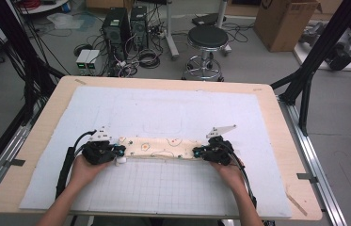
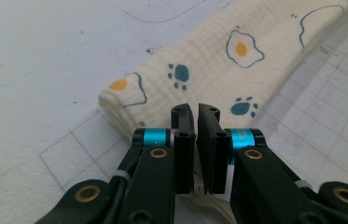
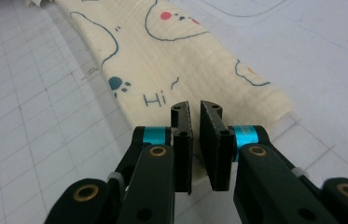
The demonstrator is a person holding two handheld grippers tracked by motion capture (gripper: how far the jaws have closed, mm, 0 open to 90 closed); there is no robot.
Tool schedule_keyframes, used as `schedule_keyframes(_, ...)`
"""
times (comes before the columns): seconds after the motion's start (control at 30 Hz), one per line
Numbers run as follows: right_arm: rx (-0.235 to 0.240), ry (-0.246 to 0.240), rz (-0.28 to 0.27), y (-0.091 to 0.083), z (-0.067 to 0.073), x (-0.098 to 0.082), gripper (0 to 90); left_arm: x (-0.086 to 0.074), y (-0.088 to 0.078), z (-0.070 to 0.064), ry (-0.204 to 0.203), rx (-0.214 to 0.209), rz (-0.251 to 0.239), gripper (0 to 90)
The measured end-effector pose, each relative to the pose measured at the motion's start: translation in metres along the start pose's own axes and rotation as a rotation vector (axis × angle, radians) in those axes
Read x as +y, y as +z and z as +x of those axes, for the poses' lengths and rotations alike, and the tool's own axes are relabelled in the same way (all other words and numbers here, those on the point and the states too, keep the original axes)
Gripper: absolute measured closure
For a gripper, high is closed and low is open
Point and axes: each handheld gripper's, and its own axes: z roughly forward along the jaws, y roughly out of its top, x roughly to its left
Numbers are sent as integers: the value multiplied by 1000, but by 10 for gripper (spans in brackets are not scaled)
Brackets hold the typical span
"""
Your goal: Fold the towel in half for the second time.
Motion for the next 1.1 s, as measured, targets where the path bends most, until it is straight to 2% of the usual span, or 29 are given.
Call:
schedule_keyframes(0.17,4,10,-6,2,-2,-2,832,-4,0,1,-15,-6,-18,845)
schedule_keyframes(0.47,13,15,-19,3,-3,-3,830,-6,1,1,-7,-1,-22,845)
schedule_keyframes(0.67,14,26,-26,3,-3,-4,812,-7,1,3,-20,-5,-33,842)
schedule_keyframes(0.8,23,30,-35,4,-3,-4,770,-6,0,2,-27,-14,-45,808)
schedule_keyframes(0.83,26,31,-38,4,-3,-4,746,-6,-2,2,-19,-12,-49,791)
schedule_keyframes(0.93,33,26,-48,2,1,-2,682,-5,-6,2,-27,-20,-70,751)
schedule_keyframes(1.03,50,28,-87,-3,4,1,622,-4,-9,1,-41,-38,-91,692)
schedule_keyframes(1.1,33,21,-104,-7,6,2,595,-4,-11,1,-34,-39,-98,669)
